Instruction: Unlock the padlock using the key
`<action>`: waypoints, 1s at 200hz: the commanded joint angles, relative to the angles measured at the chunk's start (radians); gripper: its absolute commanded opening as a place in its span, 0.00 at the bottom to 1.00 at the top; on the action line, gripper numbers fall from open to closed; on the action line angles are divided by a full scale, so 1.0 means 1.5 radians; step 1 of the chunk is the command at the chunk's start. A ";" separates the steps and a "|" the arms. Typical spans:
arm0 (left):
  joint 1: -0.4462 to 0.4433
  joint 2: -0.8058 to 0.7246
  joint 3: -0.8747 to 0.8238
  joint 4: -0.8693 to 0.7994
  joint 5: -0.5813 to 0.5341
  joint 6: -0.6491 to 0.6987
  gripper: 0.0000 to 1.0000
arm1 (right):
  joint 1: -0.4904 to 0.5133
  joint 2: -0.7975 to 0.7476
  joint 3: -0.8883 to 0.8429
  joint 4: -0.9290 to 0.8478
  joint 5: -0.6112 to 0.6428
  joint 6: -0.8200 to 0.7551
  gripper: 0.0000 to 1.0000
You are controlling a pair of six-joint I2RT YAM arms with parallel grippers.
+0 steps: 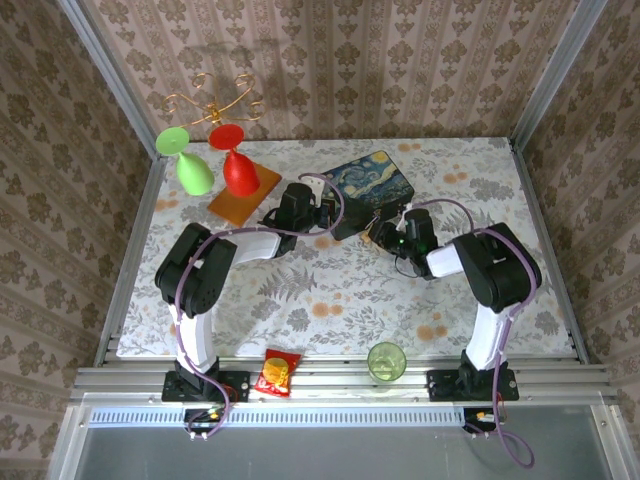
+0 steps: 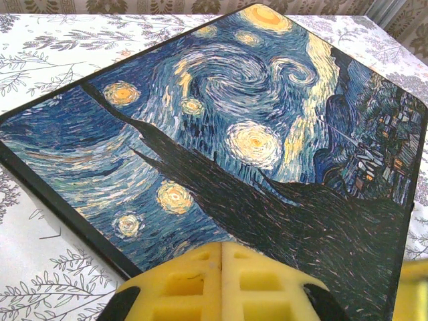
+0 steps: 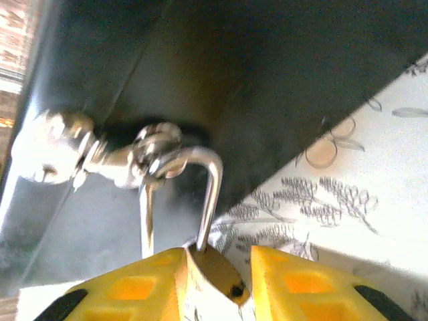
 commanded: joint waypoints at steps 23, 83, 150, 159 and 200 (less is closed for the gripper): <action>-0.001 0.053 -0.031 -0.191 0.000 -0.018 0.00 | 0.099 -0.070 0.061 -0.299 0.268 -0.230 0.36; -0.003 0.061 -0.018 -0.200 0.004 -0.021 0.00 | 0.166 -0.018 0.112 -0.332 0.408 -0.345 0.47; -0.005 0.062 -0.017 -0.201 0.005 -0.021 0.00 | 0.165 0.034 0.121 -0.272 0.425 -0.362 0.47; -0.005 0.063 -0.016 -0.201 0.005 -0.021 0.00 | 0.164 0.041 0.116 -0.244 0.421 -0.369 0.43; -0.004 0.064 -0.017 -0.203 0.005 -0.021 0.00 | 0.163 0.045 0.101 -0.165 0.436 -0.365 0.20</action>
